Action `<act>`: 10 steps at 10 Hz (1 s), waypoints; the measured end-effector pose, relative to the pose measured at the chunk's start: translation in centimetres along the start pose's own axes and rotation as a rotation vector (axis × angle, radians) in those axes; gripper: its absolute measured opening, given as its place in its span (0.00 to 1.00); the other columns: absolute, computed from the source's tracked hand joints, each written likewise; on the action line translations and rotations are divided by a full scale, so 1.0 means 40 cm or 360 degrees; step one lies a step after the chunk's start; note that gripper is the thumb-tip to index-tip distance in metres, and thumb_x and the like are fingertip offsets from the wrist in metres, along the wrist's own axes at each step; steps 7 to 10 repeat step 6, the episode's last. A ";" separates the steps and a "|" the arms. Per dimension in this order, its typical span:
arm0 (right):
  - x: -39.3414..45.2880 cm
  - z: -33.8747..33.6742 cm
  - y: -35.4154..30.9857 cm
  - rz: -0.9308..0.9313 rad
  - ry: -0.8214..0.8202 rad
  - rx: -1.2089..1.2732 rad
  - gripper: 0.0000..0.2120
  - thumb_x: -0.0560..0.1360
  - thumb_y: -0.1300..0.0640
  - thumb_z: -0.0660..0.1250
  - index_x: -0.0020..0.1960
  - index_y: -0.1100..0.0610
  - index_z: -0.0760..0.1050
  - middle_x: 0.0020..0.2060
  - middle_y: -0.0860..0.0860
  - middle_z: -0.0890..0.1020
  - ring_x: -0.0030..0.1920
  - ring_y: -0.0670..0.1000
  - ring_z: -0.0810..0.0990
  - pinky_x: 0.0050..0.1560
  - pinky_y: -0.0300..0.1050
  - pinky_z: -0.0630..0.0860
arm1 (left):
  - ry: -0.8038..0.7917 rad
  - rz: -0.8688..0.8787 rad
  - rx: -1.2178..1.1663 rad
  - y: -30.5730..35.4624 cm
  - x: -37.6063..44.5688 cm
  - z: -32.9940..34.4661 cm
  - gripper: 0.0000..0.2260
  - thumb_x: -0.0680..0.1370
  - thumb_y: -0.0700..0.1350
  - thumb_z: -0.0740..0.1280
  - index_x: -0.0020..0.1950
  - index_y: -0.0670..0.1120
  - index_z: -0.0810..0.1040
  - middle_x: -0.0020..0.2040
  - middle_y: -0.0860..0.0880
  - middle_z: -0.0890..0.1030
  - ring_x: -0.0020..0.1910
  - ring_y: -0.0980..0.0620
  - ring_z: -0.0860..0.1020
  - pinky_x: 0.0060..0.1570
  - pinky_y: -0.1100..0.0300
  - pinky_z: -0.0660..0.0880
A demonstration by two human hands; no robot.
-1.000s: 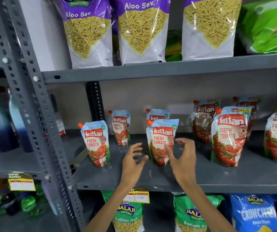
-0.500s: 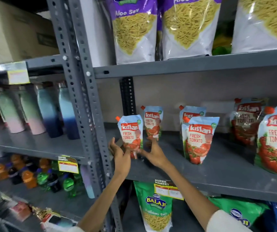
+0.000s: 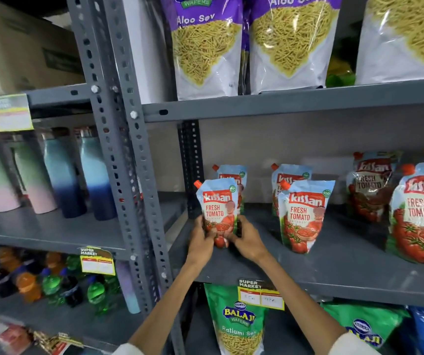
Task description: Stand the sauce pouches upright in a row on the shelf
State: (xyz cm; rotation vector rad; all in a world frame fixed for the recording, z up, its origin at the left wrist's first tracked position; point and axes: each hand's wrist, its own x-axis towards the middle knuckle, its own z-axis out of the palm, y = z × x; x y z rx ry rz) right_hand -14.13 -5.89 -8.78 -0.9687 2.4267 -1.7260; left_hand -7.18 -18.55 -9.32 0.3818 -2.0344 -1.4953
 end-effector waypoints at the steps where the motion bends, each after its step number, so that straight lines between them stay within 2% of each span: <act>1: -0.005 -0.035 0.019 0.0031 0.0038 -0.0026 0.22 0.74 0.62 0.71 0.66 0.60 0.70 0.60 0.55 0.82 0.60 0.53 0.80 0.65 0.53 0.76 | -0.0014 -0.0006 0.0024 0.009 -0.002 0.037 0.20 0.81 0.35 0.63 0.73 0.43 0.68 0.68 0.45 0.77 0.67 0.47 0.76 0.63 0.55 0.75; 2: -0.010 -0.040 0.024 0.0043 0.0047 -0.0044 0.20 0.75 0.62 0.71 0.65 0.60 0.70 0.60 0.55 0.82 0.60 0.52 0.81 0.65 0.54 0.76 | -0.0014 -0.0003 0.0040 0.004 -0.002 0.043 0.22 0.81 0.37 0.65 0.74 0.45 0.67 0.68 0.47 0.77 0.66 0.49 0.77 0.65 0.53 0.74; 3: -0.011 -0.033 0.027 0.0033 0.0053 -0.0076 0.19 0.76 0.61 0.70 0.65 0.59 0.70 0.60 0.55 0.82 0.61 0.53 0.81 0.65 0.55 0.77 | -0.0039 -0.0027 -0.0003 0.000 0.002 0.033 0.23 0.80 0.37 0.67 0.75 0.46 0.68 0.66 0.49 0.78 0.57 0.55 0.78 0.55 0.64 0.74; 4: -0.014 -0.031 0.032 0.0021 0.0085 -0.0141 0.19 0.76 0.59 0.70 0.64 0.59 0.70 0.60 0.54 0.82 0.61 0.54 0.81 0.64 0.54 0.76 | -0.0031 0.0008 0.0060 -0.010 0.006 0.031 0.23 0.80 0.37 0.67 0.74 0.46 0.69 0.67 0.48 0.79 0.51 0.64 0.77 0.44 0.71 0.74; 5: -0.033 -0.045 0.012 0.0038 0.0067 -0.0164 0.21 0.76 0.56 0.70 0.65 0.59 0.69 0.61 0.55 0.82 0.62 0.56 0.80 0.64 0.54 0.76 | -0.0003 -0.0003 0.0073 0.018 -0.017 0.025 0.25 0.80 0.39 0.67 0.77 0.44 0.66 0.71 0.44 0.76 0.63 0.52 0.78 0.59 0.64 0.76; 6: -0.083 -0.064 0.019 -0.0063 0.0072 -0.0162 0.23 0.77 0.53 0.68 0.69 0.57 0.67 0.63 0.53 0.81 0.64 0.55 0.79 0.66 0.55 0.75 | 0.0199 0.0116 0.0584 0.023 -0.087 0.048 0.31 0.82 0.48 0.64 0.82 0.43 0.55 0.81 0.43 0.60 0.81 0.45 0.59 0.78 0.44 0.58; 10: -0.083 -0.064 0.019 -0.0063 0.0072 -0.0162 0.23 0.77 0.53 0.68 0.69 0.57 0.67 0.63 0.53 0.81 0.64 0.55 0.79 0.66 0.55 0.75 | 0.0199 0.0116 0.0584 0.023 -0.087 0.048 0.31 0.82 0.48 0.64 0.82 0.43 0.55 0.81 0.43 0.60 0.81 0.45 0.59 0.78 0.44 0.58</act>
